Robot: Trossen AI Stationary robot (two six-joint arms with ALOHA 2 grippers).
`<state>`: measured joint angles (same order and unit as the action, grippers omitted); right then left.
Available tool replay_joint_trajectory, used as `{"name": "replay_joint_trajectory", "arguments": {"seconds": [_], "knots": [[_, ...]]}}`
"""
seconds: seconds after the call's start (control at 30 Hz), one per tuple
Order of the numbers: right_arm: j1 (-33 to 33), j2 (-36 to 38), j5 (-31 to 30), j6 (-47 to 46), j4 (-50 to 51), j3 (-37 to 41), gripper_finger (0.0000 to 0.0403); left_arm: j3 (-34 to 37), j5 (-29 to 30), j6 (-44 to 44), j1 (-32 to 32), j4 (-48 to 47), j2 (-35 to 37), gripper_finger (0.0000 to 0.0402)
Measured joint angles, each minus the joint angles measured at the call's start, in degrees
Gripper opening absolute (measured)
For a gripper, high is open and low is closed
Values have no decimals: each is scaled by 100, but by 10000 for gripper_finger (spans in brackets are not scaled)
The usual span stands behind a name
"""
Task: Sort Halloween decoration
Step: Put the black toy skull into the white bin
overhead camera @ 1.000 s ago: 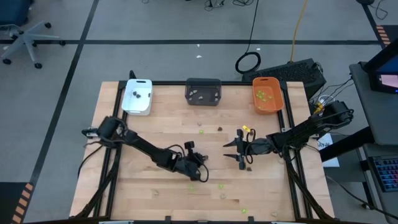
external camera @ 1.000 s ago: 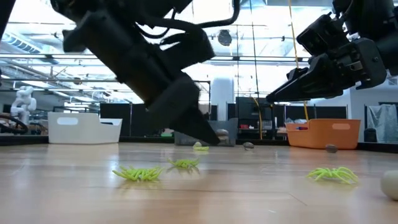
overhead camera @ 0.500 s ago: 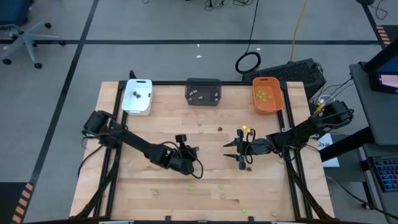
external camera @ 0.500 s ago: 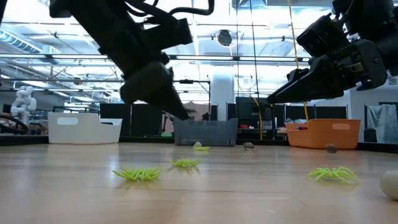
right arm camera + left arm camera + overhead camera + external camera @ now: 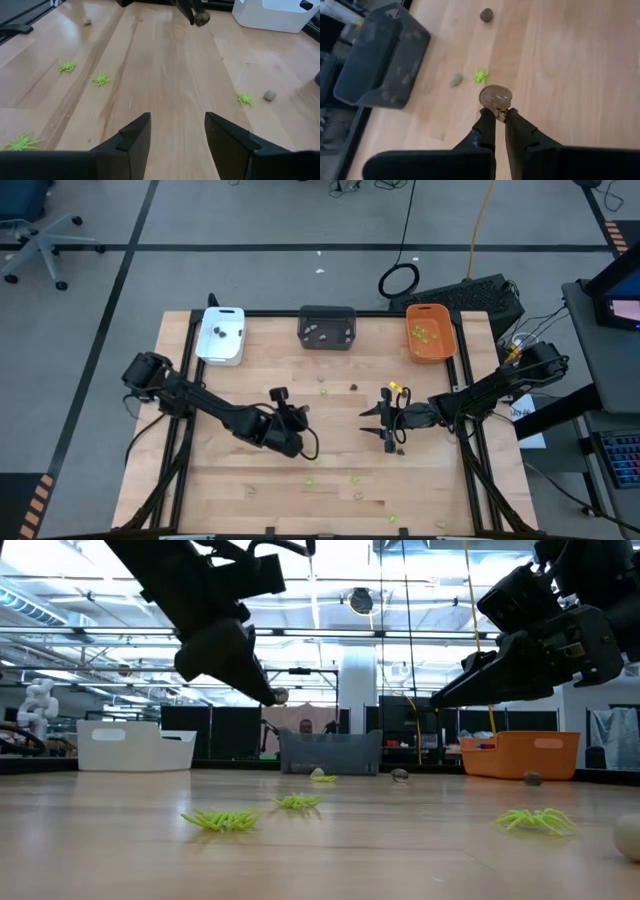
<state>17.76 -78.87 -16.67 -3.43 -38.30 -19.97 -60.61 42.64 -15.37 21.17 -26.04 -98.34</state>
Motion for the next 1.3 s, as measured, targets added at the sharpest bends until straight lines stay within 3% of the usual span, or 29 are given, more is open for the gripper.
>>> {"name": "replay_joint_trajectory", "arguments": {"seconds": [0.33,0.63,0.8,0.93,1.13,1.3], "knots": [[1,0,0,1,-1,0,171,416,370,-1637,118,558,399,13],[1,-2,0,-40,-3,0,171,777,616,-2164,190,749,531,13],[0,0,0,-40,-7,0,171,779,702,-1967,61,145,835,13],[0,-2,0,-40,-4,2,171,781,332,-1836,-157,-519,1412,13],[0,-2,0,-40,-4,2,171,781,258,-1883,-498,-2094,2427,13],[0,-2,0,-40,-4,1,171,779,420,-2194,-1187,-3381,3240,13]]}}
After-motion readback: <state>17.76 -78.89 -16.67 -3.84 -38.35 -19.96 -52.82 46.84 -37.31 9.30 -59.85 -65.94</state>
